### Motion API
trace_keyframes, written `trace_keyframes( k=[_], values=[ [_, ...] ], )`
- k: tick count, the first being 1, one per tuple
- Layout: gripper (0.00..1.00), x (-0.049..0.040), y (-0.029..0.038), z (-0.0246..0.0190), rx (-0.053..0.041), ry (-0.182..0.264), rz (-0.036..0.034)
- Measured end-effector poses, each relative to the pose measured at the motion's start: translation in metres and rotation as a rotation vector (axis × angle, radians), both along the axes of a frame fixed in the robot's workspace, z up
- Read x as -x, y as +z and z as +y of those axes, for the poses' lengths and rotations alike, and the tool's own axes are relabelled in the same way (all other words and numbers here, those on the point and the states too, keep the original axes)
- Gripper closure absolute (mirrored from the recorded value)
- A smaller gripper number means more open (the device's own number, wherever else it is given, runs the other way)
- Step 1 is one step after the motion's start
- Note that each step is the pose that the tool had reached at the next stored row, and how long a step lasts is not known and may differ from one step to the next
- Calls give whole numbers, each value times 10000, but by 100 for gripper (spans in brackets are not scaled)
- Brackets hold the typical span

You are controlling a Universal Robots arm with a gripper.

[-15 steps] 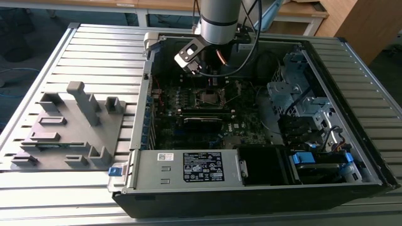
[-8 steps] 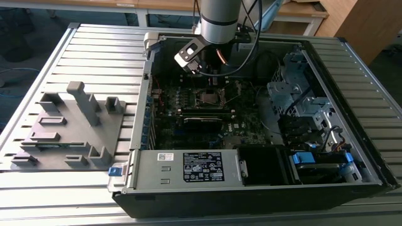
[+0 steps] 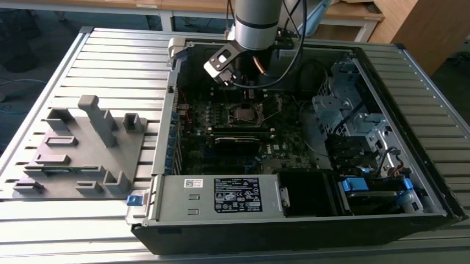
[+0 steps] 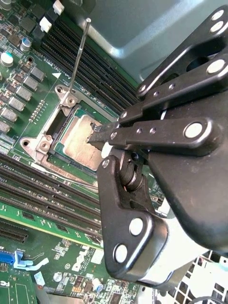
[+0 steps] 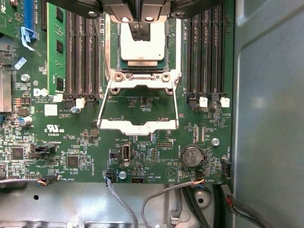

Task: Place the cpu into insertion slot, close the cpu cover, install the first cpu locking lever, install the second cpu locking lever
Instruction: 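Close the cpu cover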

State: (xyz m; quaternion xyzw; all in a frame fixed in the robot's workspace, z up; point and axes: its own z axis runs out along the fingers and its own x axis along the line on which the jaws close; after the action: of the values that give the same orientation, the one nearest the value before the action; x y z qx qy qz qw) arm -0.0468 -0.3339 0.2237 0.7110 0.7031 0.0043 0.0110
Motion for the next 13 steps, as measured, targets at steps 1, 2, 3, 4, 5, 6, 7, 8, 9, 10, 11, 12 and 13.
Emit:
trace_keyframes(
  k=[1,2,3,4,5,6,7,8,9,10,11,12,13],
  values=[
    [90,0,9,0,-1,0,0],
    [90,0,17,0,-1,-1,-1],
    [90,0,24,0,-1,0,-1],
    [90,0,34,1,-1,1,0],
    [90,0,44,1,-1,1,-1],
    [90,0,55,1,-1,1,0],
    [90,0,65,1,-2,1,-1],
    [90,0,76,1,-2,0,-1],
    [90,0,88,1,-1,0,0],
    [90,0,97,1,-1,0,0],
    [90,0,104,1,-1,0,0],
    [90,0,111,1,-1,0,0],
    [90,0,122,1,-1,0,0]
  ],
)
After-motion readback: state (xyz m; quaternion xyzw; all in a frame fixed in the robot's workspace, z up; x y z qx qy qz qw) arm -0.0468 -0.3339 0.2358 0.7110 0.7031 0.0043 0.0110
